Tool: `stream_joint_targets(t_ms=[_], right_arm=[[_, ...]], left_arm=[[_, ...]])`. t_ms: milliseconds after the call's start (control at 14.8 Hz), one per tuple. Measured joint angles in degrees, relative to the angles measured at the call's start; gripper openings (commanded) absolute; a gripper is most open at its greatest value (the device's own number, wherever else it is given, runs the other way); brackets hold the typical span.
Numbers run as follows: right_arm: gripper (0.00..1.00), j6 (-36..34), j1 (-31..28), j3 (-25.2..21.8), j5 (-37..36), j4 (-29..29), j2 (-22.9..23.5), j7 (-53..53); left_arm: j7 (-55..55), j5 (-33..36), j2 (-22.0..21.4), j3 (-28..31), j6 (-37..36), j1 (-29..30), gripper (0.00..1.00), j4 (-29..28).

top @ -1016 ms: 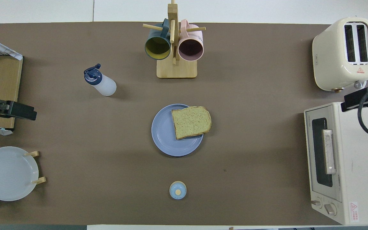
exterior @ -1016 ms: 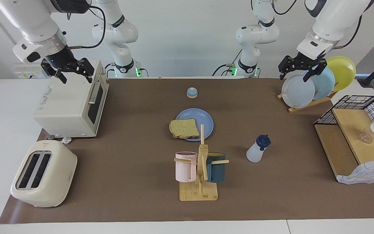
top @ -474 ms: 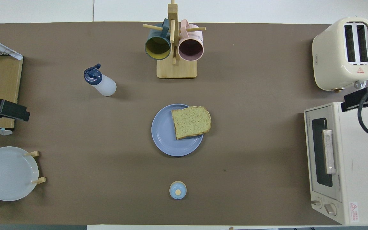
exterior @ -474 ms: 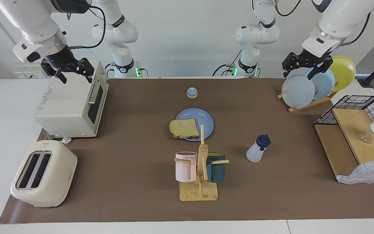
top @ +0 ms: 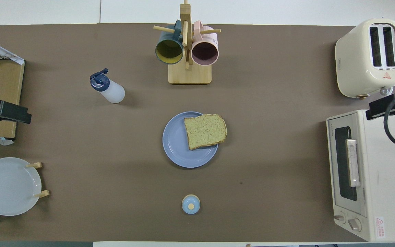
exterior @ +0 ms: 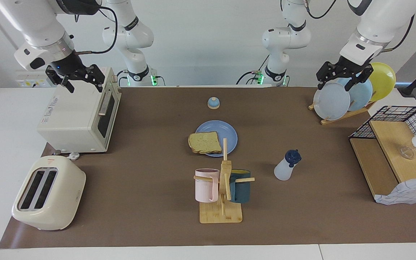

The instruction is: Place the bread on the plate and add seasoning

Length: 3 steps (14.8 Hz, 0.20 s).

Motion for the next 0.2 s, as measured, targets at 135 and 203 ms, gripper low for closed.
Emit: stream_joint_targets(t_ms=[135, 203], right_arm=[[1.0, 0.0, 0.08, 0.12, 0.0, 0.0, 0.0, -0.01], [1.0, 0.0, 0.16, 0.19, 0.0, 0.0, 0.0, -0.03]], left_arm=[[-0.15, 0.0, 0.0, 0.01, 0.04, 0.0, 1.0, -0.02], [-0.16, 0.0, 0.0, 0.01, 0.04, 0.0, 1.0, -0.04]])
